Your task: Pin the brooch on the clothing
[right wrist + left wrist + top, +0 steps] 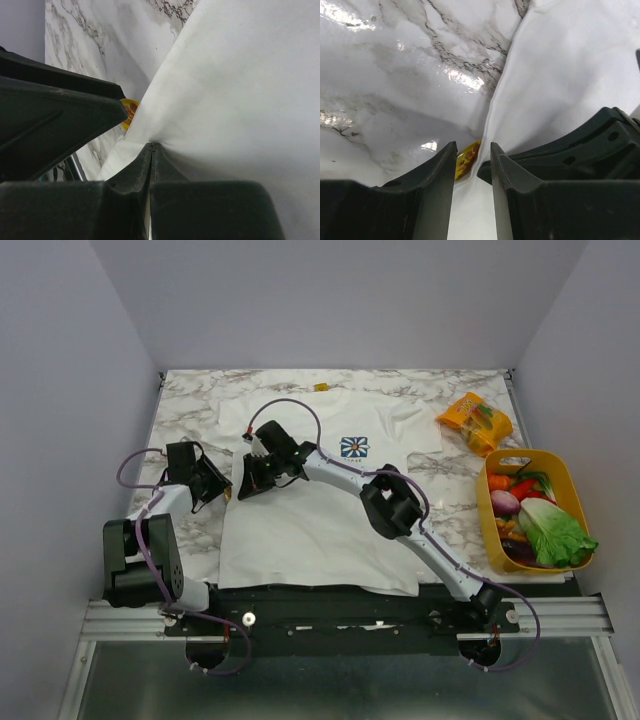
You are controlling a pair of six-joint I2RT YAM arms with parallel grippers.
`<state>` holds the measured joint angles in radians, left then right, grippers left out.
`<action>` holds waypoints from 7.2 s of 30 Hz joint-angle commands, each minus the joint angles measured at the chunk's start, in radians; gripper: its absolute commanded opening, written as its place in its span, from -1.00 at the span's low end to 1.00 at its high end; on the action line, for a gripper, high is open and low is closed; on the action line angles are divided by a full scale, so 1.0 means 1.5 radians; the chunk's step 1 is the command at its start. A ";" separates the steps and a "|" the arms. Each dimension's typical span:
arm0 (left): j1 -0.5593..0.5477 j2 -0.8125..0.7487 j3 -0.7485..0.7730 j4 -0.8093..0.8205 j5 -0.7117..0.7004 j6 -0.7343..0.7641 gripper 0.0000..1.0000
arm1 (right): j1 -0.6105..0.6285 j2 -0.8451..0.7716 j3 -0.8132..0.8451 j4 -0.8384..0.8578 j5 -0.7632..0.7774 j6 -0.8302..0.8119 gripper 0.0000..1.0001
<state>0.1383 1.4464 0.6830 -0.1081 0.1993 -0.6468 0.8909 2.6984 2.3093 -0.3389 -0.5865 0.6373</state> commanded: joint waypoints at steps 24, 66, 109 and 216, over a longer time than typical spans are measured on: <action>-0.032 -0.057 -0.001 -0.102 -0.038 0.013 -0.58 | 0.017 0.045 0.004 0.005 -0.005 0.001 -0.81; -0.283 -0.239 0.079 0.235 0.382 0.046 -1.00 | -0.250 -0.722 -0.786 0.315 -0.229 -0.126 0.82; -0.373 -0.234 0.185 0.010 0.331 0.174 -0.61 | -0.245 -0.823 -0.834 0.436 -0.288 -0.092 -0.99; -0.650 -0.411 0.203 -0.066 -0.046 0.232 -1.00 | -0.231 -0.927 -0.807 0.433 -0.257 -0.100 0.53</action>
<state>-0.8391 0.8406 0.9615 -0.1761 0.0383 -0.2977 0.5430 1.3090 1.1233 0.2024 -0.9119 0.4641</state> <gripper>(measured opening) 0.007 0.785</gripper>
